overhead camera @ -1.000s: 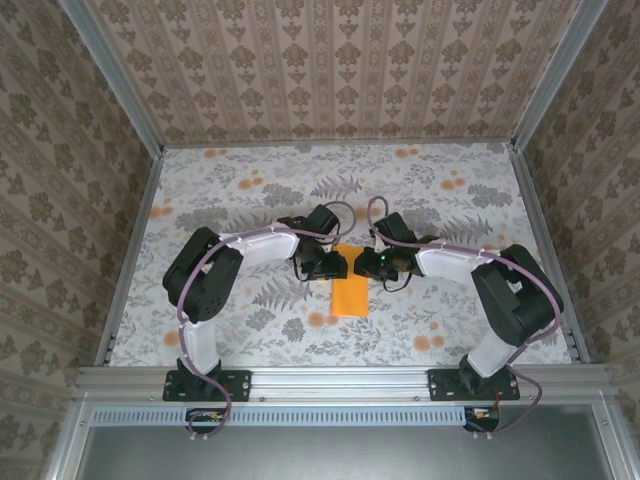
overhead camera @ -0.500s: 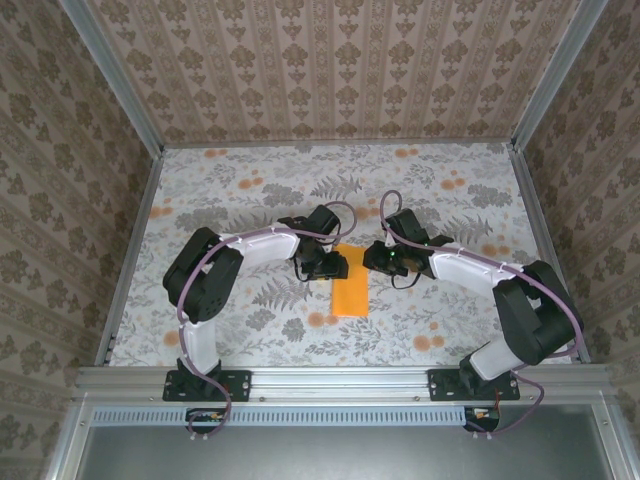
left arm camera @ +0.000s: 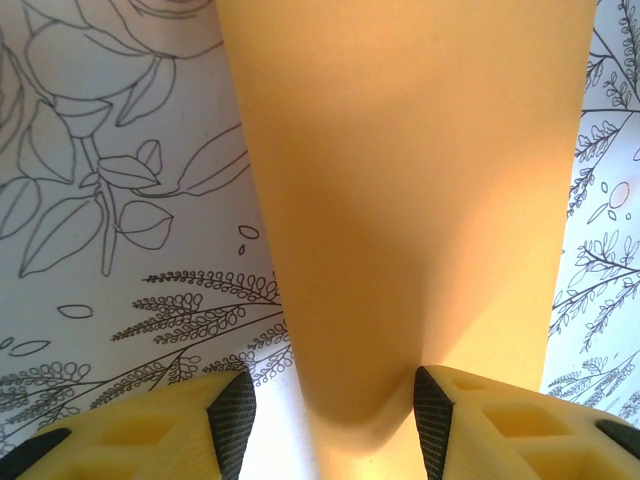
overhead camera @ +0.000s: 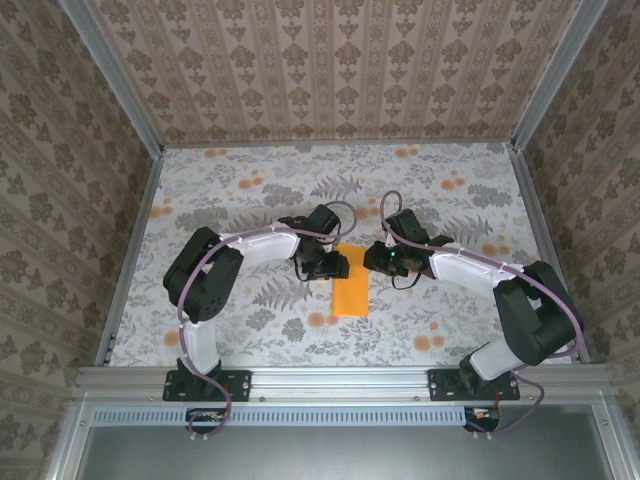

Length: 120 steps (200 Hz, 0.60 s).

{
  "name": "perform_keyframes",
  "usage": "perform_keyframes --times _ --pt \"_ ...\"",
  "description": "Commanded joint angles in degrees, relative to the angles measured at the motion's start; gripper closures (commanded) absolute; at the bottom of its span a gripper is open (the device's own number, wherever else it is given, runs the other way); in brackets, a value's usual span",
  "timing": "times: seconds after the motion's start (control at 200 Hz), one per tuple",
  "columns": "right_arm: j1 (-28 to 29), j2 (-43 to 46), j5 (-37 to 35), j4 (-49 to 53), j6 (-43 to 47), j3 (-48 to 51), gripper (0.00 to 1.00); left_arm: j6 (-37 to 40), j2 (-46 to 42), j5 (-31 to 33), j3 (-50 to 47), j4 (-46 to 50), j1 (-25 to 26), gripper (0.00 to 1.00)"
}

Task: Fold a paper plane with a square sheet of paper (fold left side to right side)
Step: Hold the square sheet of paper at the center of the table.

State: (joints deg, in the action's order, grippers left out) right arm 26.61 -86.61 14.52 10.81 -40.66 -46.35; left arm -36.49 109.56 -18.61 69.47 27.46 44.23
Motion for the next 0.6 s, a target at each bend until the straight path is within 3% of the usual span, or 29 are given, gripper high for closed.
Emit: perform_keyframes --times 0.0,0.595 --pt "-0.2 1.2 -0.6 1.6 0.8 0.5 0.76 -1.3 3.6 1.8 -1.2 1.1 -0.4 0.49" --pt "-0.2 1.2 -0.6 1.5 0.8 0.6 0.76 -1.5 3.3 1.7 -2.3 0.8 -0.9 0.53"
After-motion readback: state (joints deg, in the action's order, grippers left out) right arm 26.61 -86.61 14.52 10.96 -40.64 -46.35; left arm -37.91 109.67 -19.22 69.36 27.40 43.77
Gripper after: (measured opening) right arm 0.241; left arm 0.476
